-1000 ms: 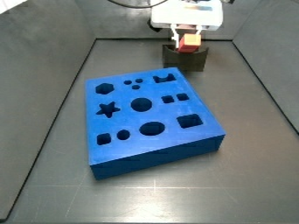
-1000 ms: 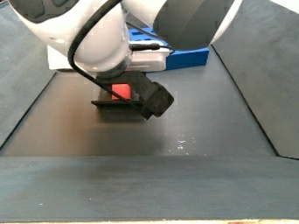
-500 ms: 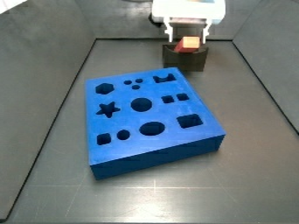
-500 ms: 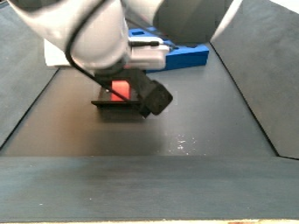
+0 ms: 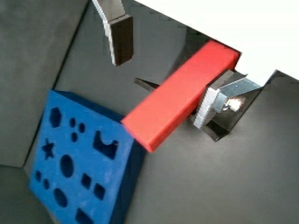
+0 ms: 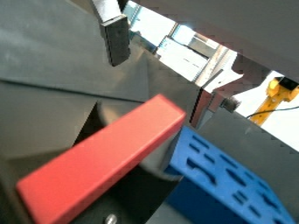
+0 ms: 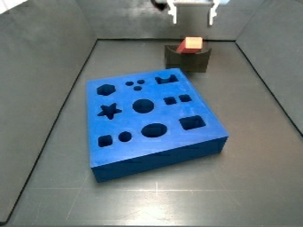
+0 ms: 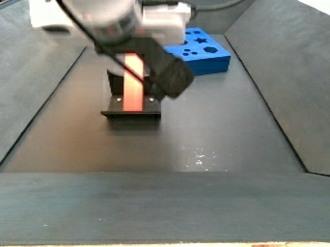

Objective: Pick up the rectangle object. Move up. Place the rectangle object on the fixture. Regrasp the rectangle object. Move to above the board. Insert the rectangle object.
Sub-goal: Regrasp the rectangle object.

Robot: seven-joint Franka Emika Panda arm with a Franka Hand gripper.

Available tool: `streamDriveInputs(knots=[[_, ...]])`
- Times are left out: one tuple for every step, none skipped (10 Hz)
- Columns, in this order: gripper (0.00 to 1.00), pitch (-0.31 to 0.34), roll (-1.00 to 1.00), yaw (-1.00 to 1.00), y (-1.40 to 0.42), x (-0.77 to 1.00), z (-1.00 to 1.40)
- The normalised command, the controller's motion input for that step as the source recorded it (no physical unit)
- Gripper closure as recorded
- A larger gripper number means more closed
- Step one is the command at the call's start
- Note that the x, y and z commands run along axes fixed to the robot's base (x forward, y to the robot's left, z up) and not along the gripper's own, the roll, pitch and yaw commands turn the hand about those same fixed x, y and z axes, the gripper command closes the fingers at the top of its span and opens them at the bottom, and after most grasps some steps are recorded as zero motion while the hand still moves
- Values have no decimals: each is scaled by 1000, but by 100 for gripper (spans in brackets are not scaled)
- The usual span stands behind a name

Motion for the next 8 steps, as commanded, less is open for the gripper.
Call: streamDriveInputs(knots=[[0, 38, 42, -2, 1, -34, 406], [0, 44, 39, -2, 3, -34, 294], [0, 68, 1000, 32, -1000, 16, 879], [0, 68, 1000, 32, -1000, 18, 855], [0, 58, 1000, 30, -1000, -14, 825], [0, 52, 1000, 29, -1000, -50, 778], [0, 45, 1000, 28, -929, -75, 618], [0, 42, 1000, 28, -823, -74, 475]])
